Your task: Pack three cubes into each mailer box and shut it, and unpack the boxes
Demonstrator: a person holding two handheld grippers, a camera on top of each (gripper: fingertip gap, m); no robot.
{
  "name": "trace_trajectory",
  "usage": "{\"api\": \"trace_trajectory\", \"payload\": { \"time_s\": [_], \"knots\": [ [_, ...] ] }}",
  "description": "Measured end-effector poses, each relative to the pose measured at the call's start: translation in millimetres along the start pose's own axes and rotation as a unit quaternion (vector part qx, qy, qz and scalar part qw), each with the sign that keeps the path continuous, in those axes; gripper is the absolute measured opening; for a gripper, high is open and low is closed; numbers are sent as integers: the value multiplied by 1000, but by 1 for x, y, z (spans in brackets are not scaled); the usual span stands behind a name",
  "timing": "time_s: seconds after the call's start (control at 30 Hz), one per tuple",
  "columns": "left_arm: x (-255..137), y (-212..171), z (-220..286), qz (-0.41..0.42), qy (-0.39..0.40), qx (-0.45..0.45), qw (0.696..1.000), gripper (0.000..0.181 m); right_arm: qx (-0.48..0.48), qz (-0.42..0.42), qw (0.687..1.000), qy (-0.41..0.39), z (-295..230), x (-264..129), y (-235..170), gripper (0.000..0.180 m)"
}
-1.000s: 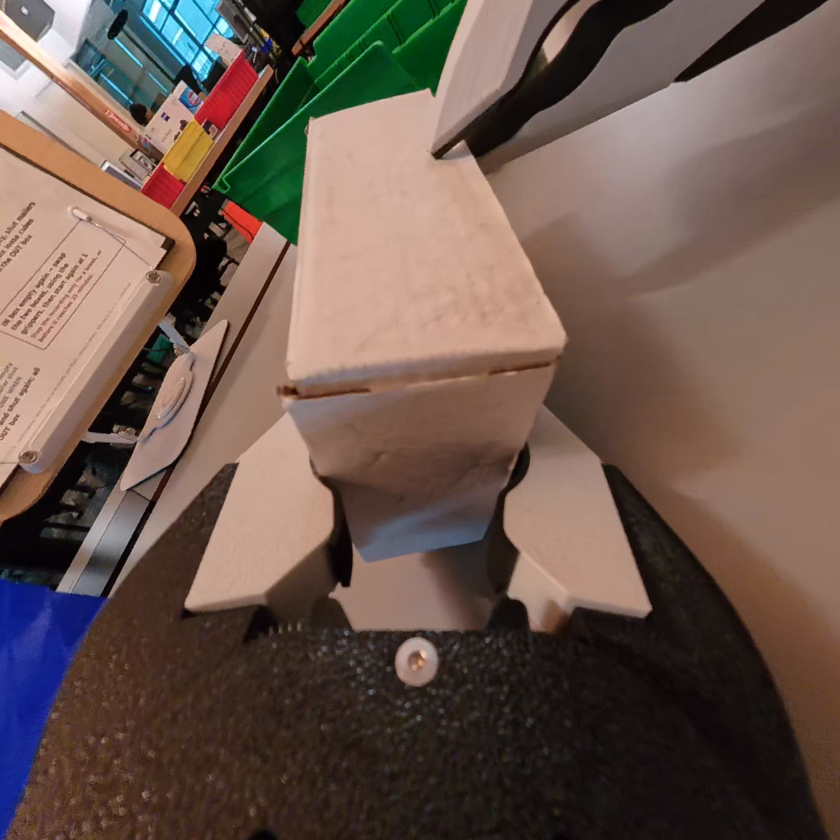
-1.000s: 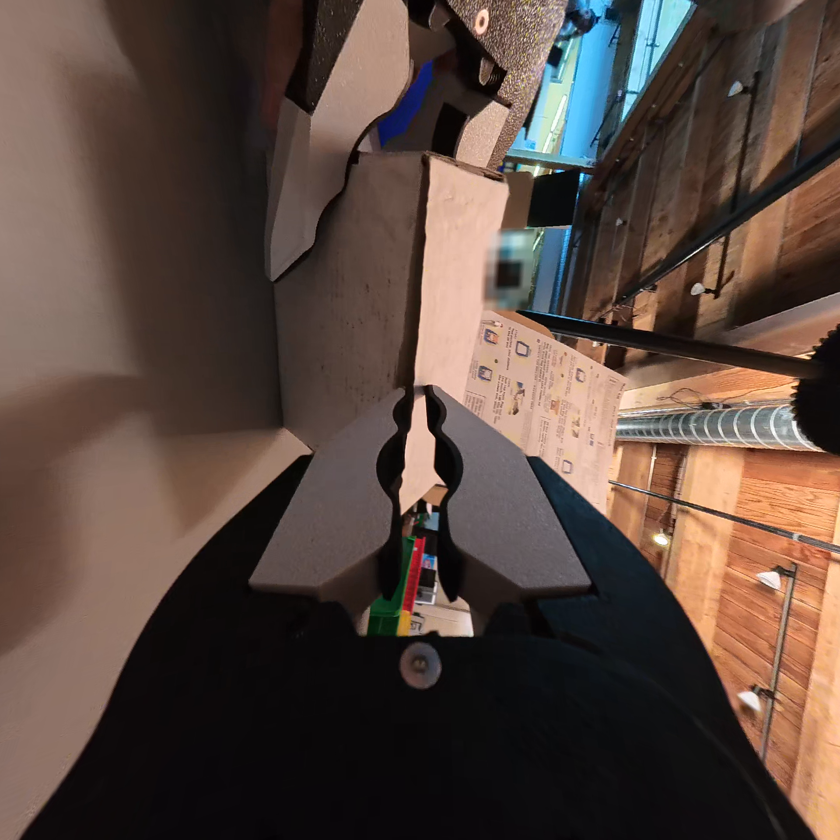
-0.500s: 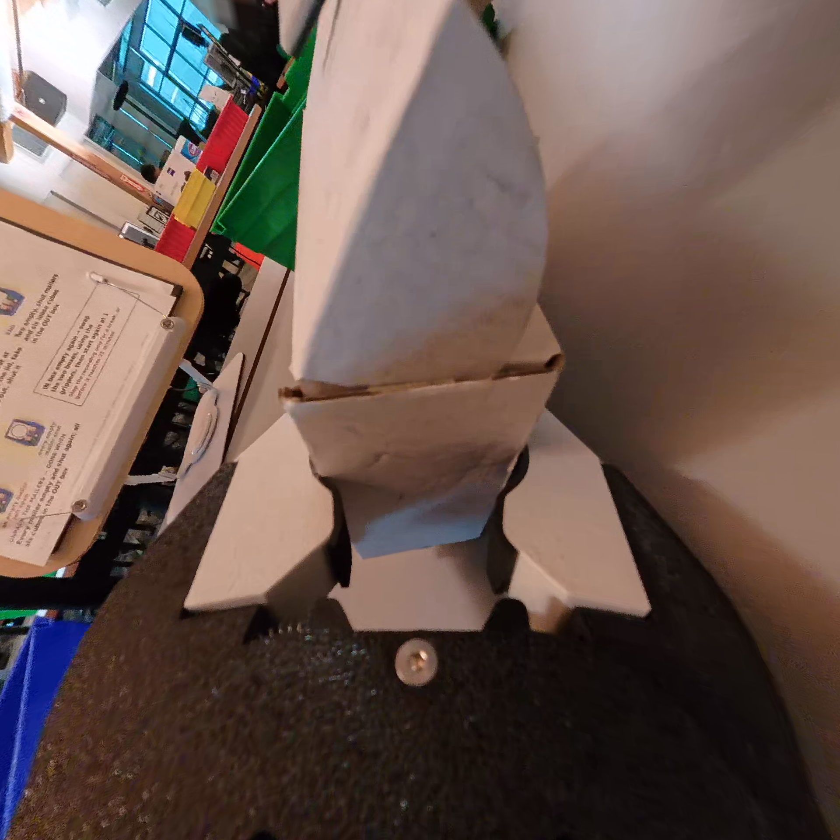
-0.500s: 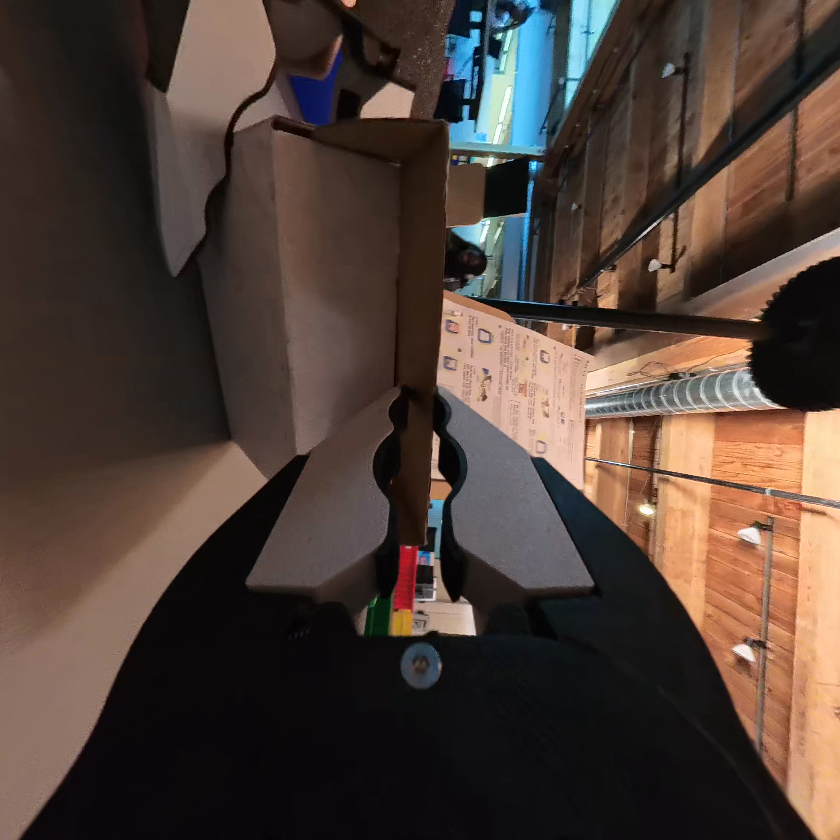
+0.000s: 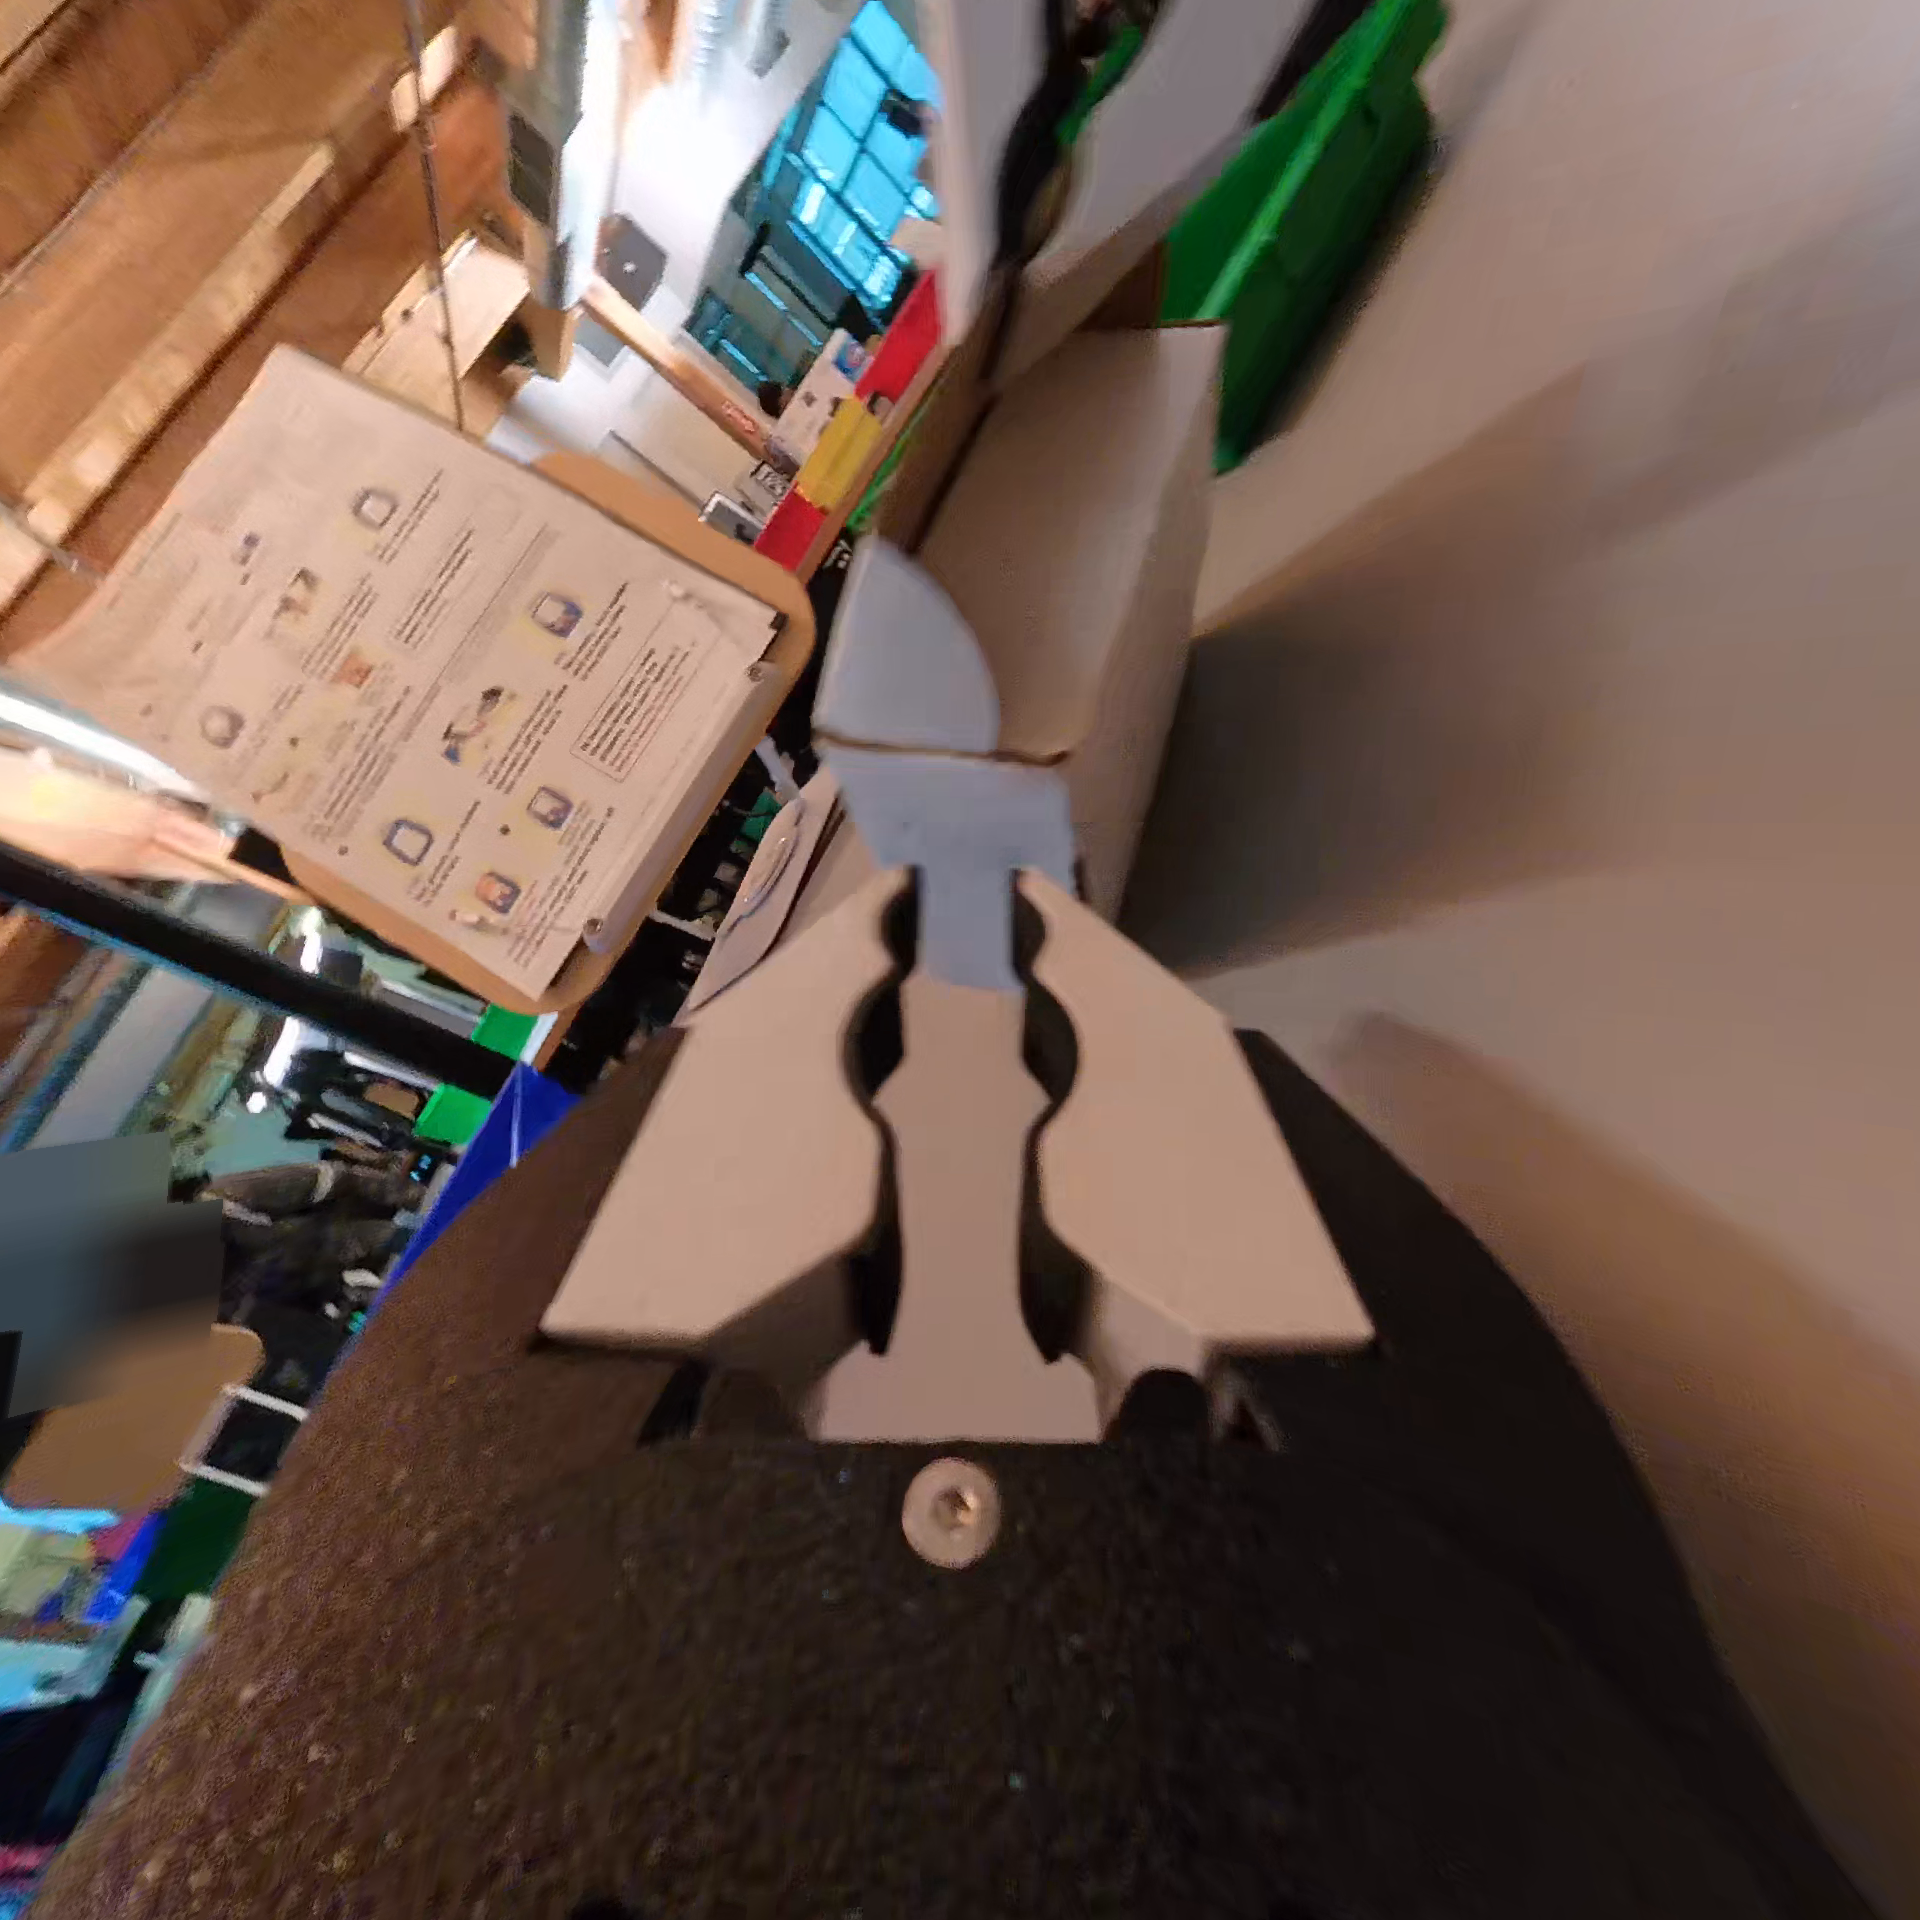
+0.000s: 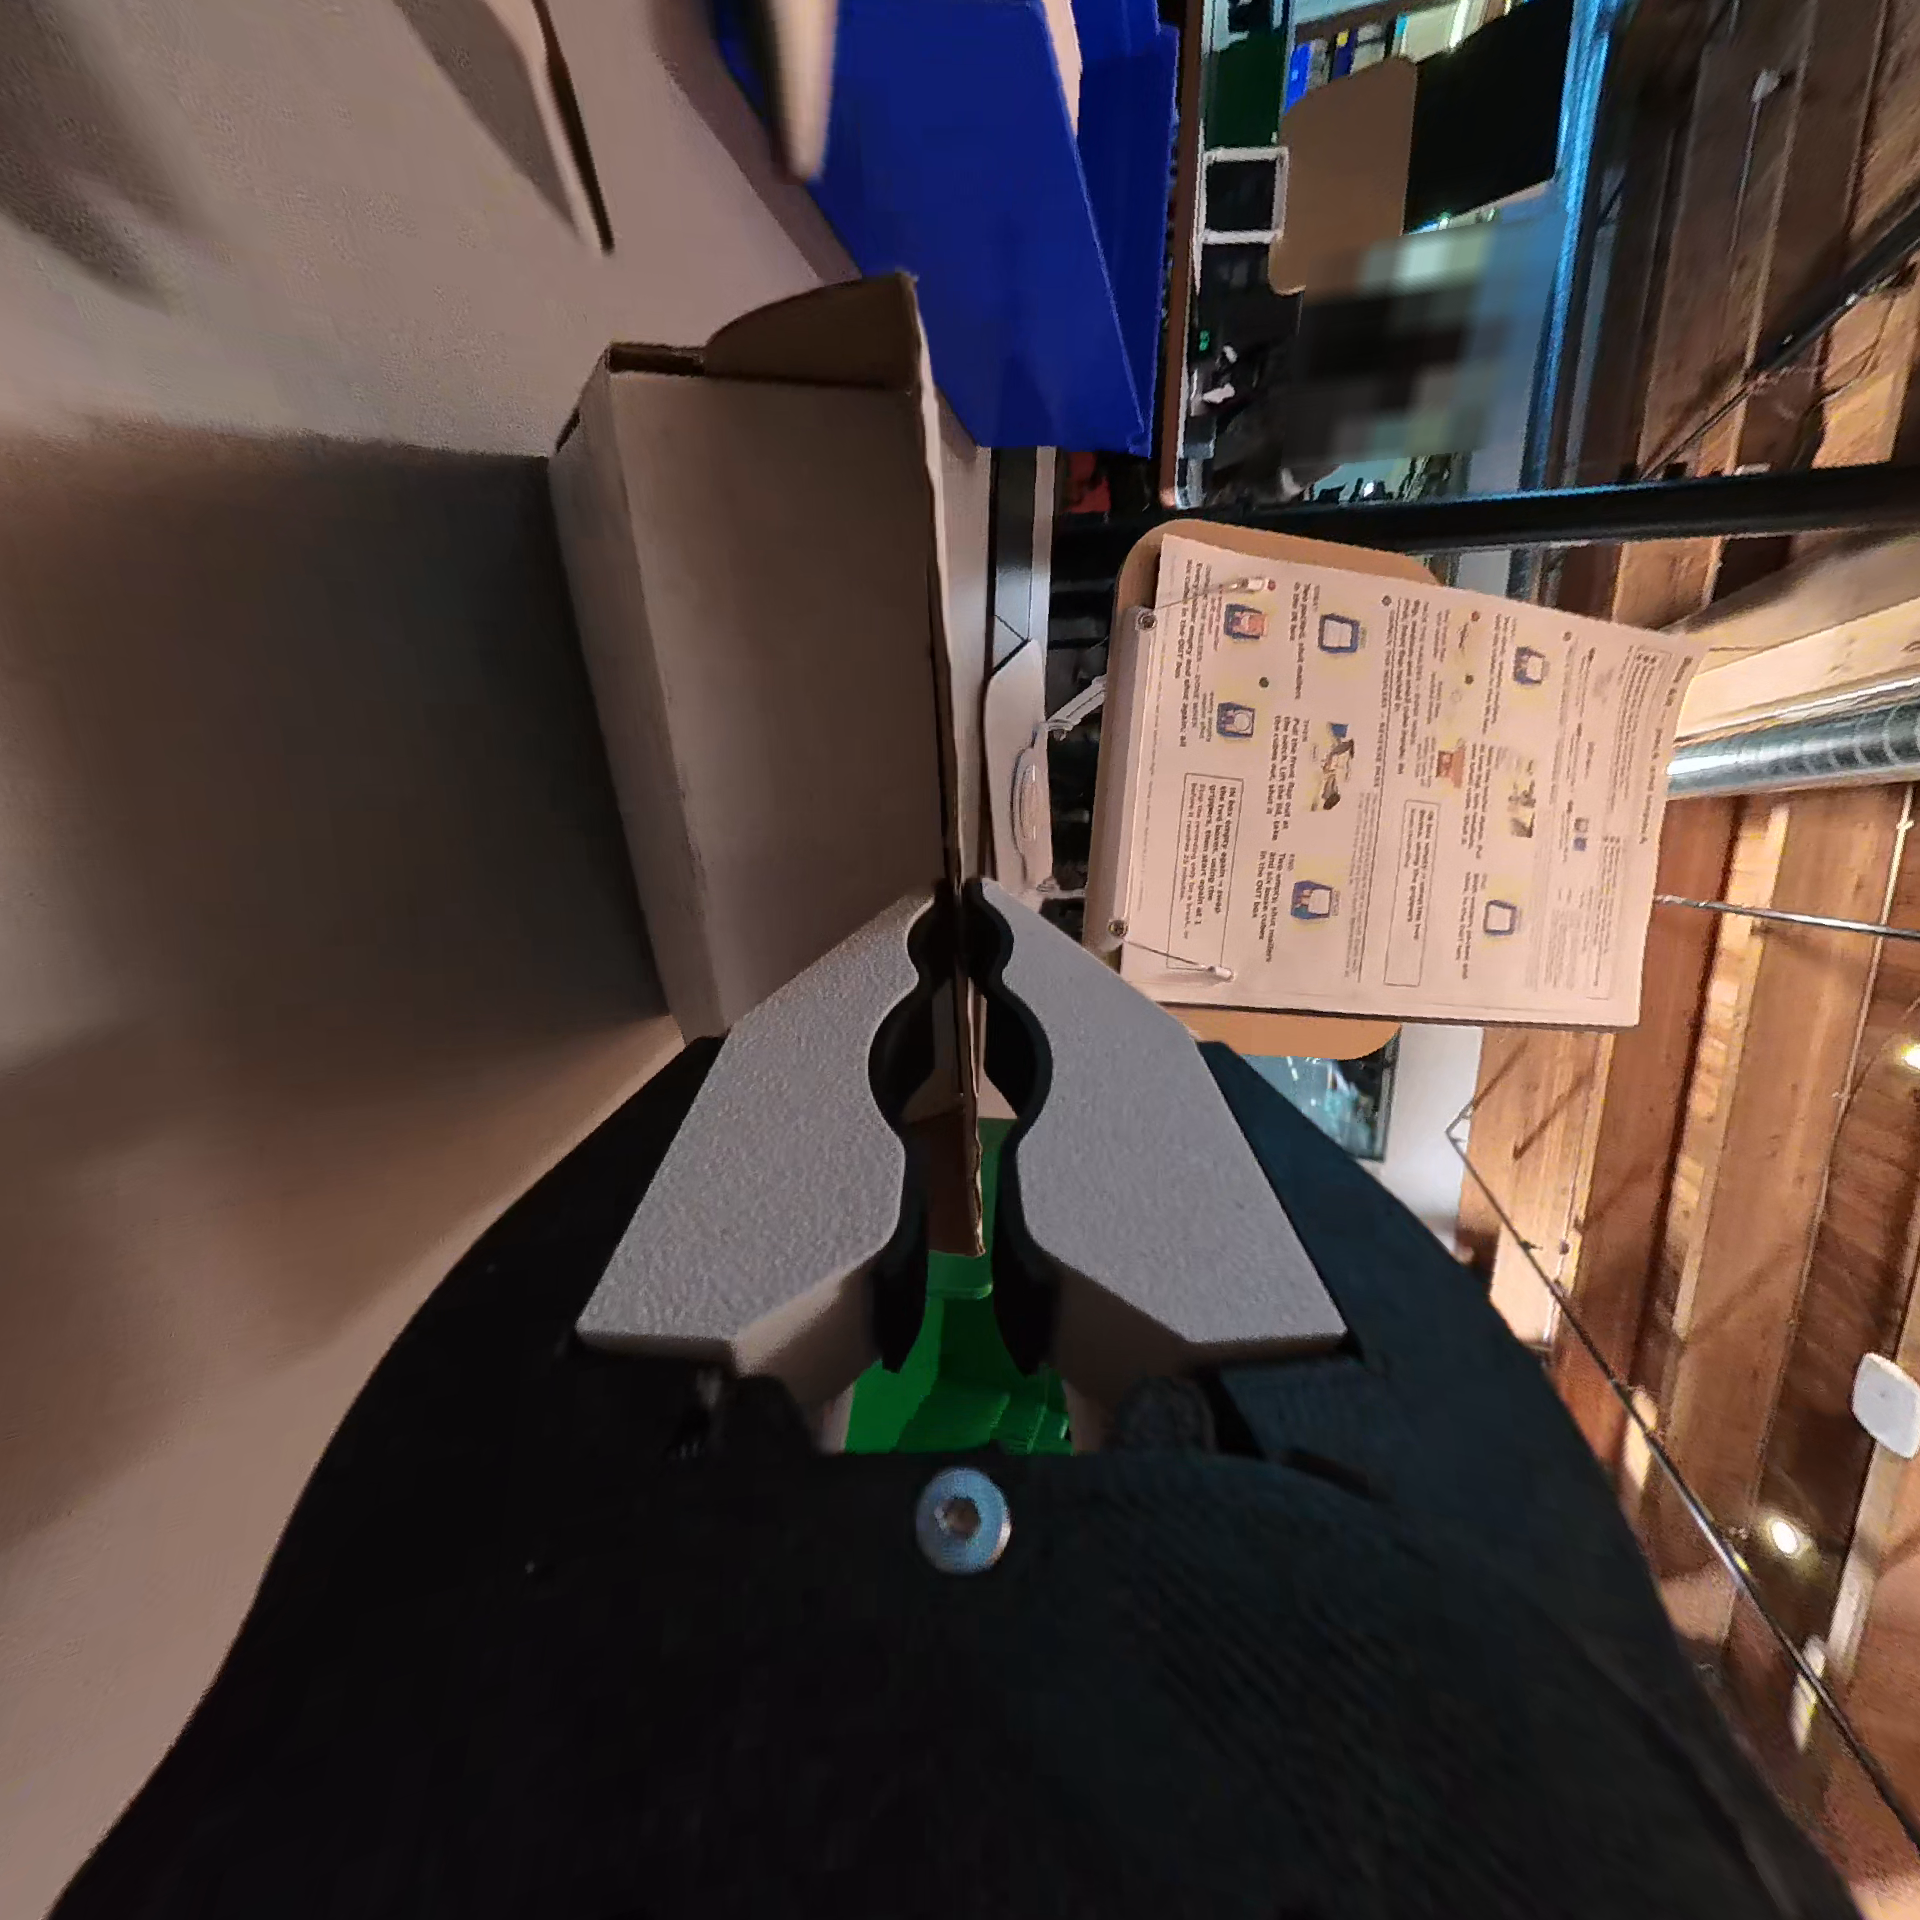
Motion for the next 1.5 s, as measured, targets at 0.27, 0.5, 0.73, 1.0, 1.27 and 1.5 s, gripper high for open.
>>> {"api": "trace_trajectory", "payload": {
  "time_s": [0.27, 0.5, 0.73, 1.0, 1.27, 1.5],
  "knots": [
    [20, 64, 34, -57, 52, 151, 986, 0, 12, -5, 1000, 22, 1, -4, 16, 0],
    [45, 50, 49, -151, 40, 137, 978, 0, 62, 50, 995, 66, 5, -11, 21, 0],
    [39, 58, 30, -118, 61, 84, 987, 0, 57, 57, 994, 70, 8, -4, 19, 0],
    [63, 47, 21, -196, 60, 78, 976, 0, 50, 96, 991, 79, 19, -1, 16, 0],
    [64, 49, 36, -199, 47, 75, 976, 0, 69, 96, 993, 30, 71, 53, -17, 0],
    [65, 48, 35, -193, 40, 61, 978, 0, 92, 47, 988, 116, 77, 140, -42, 1]
  ]
}}
Point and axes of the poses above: each gripper's, where its closed fingertips meet, x out along the fingers, y out of its top, z = x × y across the jaws, the point moved 9 cm from there along -x, back along the fingers, and after that the axes turned 6 degrees about -z, right-handed, at the moved point
